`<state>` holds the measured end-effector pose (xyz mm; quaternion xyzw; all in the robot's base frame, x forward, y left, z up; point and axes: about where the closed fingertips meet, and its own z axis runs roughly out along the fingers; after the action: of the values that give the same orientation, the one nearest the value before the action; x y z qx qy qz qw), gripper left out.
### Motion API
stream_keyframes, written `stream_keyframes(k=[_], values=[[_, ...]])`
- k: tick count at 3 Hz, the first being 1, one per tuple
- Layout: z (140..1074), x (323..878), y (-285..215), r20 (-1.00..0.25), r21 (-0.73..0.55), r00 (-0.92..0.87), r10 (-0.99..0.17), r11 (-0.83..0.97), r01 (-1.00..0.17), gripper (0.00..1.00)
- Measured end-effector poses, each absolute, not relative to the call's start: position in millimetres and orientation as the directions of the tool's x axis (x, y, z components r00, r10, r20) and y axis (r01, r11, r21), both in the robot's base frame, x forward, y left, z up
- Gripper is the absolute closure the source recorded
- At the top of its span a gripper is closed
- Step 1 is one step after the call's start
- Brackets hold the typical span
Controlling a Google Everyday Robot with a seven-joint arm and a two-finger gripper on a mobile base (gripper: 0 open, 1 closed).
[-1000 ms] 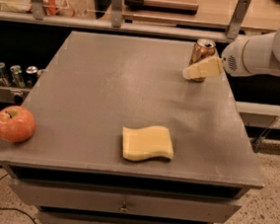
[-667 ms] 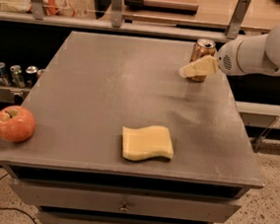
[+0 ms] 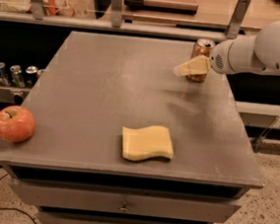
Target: Pick orange can
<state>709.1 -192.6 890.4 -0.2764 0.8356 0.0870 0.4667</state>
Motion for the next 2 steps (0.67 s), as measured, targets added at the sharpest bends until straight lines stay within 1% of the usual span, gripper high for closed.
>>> stream_keyframes(k=[1,2], values=[[886.5,715.7,-190.9,-0.833,-0.104,-0.408,-0.374,0.83,-0.547,0.16],[884.2,718.3,-191.3,-0.836,-0.1,-0.405,-0.369,0.829,-0.55,0.38]])
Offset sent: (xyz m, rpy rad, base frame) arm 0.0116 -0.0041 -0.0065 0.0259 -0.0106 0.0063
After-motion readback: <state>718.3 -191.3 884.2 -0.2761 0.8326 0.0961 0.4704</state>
